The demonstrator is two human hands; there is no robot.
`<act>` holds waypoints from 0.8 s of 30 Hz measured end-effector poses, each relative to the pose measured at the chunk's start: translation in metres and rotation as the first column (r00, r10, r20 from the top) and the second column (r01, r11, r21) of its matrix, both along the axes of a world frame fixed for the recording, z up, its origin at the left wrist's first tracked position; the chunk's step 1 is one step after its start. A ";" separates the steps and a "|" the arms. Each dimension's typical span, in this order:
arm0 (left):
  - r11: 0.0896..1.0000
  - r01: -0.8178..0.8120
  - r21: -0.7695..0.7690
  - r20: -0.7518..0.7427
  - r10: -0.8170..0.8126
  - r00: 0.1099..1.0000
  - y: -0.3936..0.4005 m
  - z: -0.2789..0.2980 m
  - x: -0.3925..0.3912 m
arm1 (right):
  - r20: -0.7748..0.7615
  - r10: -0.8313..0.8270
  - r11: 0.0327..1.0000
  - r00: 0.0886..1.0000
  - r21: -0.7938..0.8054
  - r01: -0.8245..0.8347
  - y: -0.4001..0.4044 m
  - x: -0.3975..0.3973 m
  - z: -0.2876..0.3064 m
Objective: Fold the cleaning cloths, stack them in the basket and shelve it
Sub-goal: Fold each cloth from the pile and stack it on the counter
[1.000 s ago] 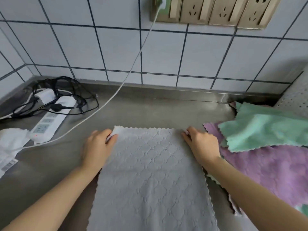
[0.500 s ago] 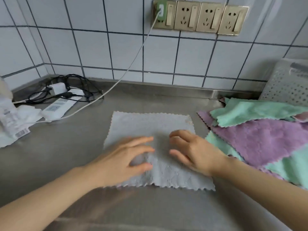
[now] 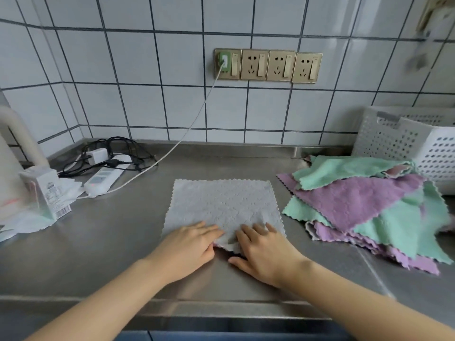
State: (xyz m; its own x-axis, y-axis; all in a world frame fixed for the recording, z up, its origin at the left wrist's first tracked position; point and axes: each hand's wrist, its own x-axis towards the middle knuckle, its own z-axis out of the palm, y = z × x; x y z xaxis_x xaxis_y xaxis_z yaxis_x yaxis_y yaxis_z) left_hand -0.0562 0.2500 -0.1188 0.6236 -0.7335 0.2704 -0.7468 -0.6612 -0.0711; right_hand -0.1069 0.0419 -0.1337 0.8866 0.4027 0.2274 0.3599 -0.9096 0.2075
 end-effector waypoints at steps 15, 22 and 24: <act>0.980 0.037 -0.195 -0.086 -0.055 0.995 0.071 -0.009 0.002 | 0.103 0.088 0.973 0.991 0.203 -0.107 -0.078 -0.043 0.005; 0.972 0.024 -0.233 -0.371 -0.111 0.922 0.105 -0.009 -0.031 | -0.069 0.199 0.878 0.978 0.456 -0.147 -0.100 -0.086 -0.002; 0.941 -0.123 -0.314 -0.548 -0.074 0.833 0.105 0.011 -0.037 | -0.125 0.139 0.769 0.982 0.639 -0.028 -0.100 -0.092 0.007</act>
State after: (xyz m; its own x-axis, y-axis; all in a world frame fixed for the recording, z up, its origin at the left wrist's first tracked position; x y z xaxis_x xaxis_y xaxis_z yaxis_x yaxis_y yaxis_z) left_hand -0.0937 0.3550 -0.1075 0.7557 -0.6475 0.0983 -0.5790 -0.5904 0.5623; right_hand -0.1986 -0.0584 -0.1263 0.9018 0.2912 0.3193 0.4173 -0.7787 -0.4685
